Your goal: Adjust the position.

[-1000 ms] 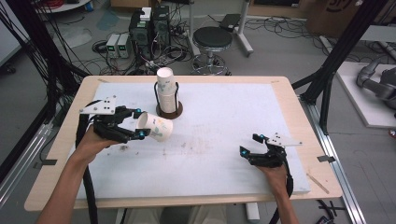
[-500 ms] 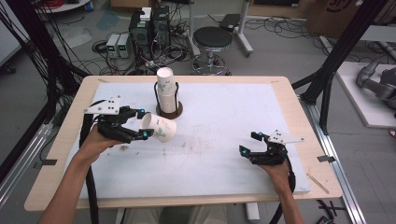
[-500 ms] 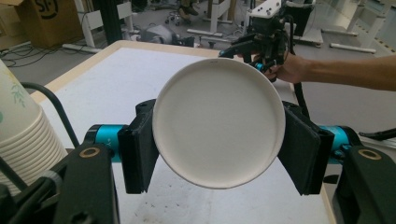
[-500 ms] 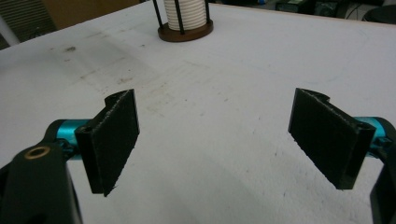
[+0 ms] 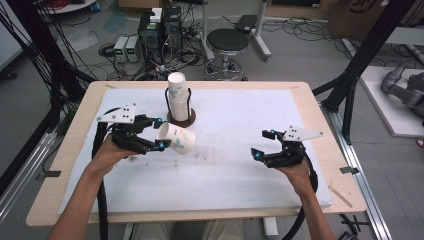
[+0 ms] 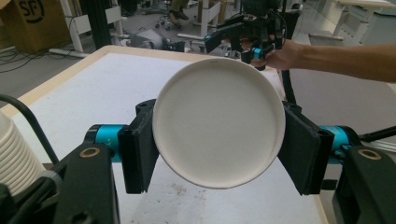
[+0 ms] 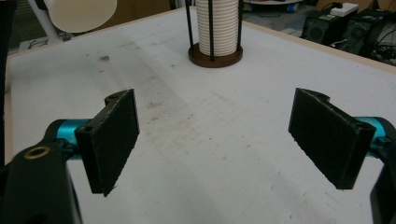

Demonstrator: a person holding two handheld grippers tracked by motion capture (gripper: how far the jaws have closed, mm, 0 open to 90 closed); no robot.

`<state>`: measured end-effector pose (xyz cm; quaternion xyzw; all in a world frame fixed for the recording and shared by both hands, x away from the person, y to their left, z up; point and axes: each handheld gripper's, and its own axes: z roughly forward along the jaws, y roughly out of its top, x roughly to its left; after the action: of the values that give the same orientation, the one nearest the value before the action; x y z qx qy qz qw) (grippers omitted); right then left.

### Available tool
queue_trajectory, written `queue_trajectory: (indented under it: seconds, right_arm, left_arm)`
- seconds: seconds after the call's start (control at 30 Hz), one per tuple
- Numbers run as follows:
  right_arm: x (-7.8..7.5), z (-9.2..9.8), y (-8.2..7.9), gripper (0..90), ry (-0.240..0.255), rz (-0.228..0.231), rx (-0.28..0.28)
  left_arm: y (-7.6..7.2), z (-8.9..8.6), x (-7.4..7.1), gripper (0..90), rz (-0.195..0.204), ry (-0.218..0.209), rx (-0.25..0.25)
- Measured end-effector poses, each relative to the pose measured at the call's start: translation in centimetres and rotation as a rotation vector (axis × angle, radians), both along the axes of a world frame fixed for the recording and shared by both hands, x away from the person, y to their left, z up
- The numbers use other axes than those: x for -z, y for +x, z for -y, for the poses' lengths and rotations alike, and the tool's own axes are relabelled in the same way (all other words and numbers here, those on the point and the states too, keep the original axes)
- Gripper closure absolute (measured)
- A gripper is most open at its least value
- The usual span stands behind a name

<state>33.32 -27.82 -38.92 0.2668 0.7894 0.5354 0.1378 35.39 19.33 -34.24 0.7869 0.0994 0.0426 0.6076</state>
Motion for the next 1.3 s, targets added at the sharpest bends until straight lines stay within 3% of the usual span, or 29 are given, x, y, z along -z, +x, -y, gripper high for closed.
queue_trajectory:
  seconds: [0.53, 0.9, 1.3]
  right_arm:
    - [-3.6, -2.8, 1.0, 16.4, -0.02, 0.03, -0.123]
    - [-5.2, -4.5, 1.6, 16.5, -0.023, 0.04, -0.203]
    - [-6.3, -7.8, 2.6, 16.4, -0.017, 0.04, -0.309]
  left_arm:
    - [0.2, 1.2, 0.5, 35.7, -0.008, -0.037, 0.023]
    - [0.3, 2.0, 1.3, 35.7, -0.027, -0.078, 0.026]
    - [0.5, 3.6, 1.9, 35.7, -0.043, -0.067, 0.047]
